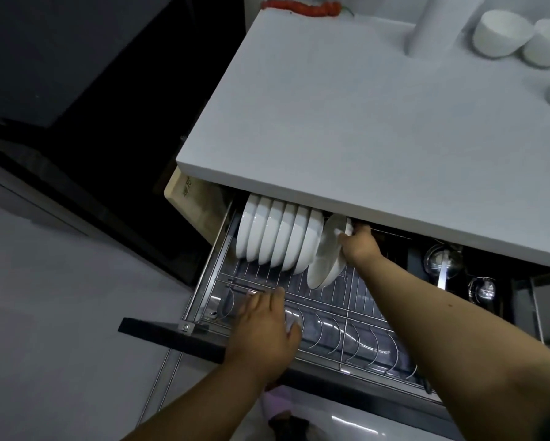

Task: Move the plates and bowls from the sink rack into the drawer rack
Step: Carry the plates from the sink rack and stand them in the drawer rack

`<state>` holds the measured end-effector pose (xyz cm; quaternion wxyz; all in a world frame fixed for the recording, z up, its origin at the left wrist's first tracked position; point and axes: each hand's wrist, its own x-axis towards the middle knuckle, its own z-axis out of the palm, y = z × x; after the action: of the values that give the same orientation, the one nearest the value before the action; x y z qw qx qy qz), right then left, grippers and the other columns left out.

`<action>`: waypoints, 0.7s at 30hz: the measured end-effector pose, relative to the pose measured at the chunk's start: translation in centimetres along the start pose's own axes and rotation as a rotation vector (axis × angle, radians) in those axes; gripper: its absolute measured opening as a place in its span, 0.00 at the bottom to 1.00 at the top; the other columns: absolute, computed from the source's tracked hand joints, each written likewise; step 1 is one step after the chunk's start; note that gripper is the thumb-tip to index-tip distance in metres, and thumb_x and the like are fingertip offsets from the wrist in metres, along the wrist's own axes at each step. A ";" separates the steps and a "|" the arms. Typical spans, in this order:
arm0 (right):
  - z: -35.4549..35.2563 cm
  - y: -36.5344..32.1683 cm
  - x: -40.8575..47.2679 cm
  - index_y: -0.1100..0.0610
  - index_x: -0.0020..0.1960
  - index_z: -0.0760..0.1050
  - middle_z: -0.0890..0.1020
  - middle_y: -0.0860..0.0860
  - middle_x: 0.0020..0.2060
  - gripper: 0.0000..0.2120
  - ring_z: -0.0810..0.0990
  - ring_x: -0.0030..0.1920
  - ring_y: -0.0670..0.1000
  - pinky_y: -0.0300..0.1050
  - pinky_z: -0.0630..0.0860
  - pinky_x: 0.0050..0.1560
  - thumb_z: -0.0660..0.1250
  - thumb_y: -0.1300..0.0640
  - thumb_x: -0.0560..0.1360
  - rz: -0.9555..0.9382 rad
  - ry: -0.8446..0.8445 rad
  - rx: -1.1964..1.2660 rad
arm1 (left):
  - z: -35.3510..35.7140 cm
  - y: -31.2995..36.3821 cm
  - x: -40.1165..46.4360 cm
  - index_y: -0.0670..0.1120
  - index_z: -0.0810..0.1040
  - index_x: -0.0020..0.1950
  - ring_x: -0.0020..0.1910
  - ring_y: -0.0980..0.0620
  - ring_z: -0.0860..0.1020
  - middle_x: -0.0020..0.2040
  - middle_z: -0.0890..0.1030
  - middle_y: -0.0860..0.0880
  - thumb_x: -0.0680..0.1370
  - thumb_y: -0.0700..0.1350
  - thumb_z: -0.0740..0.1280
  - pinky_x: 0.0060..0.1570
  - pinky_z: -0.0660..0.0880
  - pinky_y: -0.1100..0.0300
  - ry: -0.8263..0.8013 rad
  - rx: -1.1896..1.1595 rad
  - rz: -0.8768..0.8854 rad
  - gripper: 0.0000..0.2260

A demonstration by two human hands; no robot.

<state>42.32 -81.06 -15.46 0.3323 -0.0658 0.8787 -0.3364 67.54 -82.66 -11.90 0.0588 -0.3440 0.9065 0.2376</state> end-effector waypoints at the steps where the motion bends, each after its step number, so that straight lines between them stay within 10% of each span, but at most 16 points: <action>1: 0.2 -0.1 0.2 0.64 0.70 0.60 0.73 0.62 0.66 0.29 0.73 0.64 0.63 0.51 0.71 0.61 0.66 0.51 0.76 -0.013 0.005 -0.024 | 0.0 0.0 0.0 0.49 0.54 0.76 0.71 0.52 0.60 0.72 0.64 0.50 0.79 0.59 0.54 0.70 0.55 0.58 0.002 -0.006 0.002 0.29; 21: 3.9 -1.0 3.1 0.61 0.70 0.65 0.74 0.60 0.65 0.28 0.70 0.67 0.63 0.49 0.70 0.61 0.61 0.44 0.77 -0.108 -0.019 -0.307 | 1.0 -0.3 0.2 0.44 0.73 0.64 0.54 0.47 0.78 0.54 0.80 0.48 0.70 0.58 0.59 0.56 0.75 0.52 0.110 -0.079 -0.010 0.27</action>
<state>42.27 -84.98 -18.67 0.3079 -0.1660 0.9119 -0.2147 67.51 -82.45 -12.95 -0.0034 -0.3628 0.8966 0.2537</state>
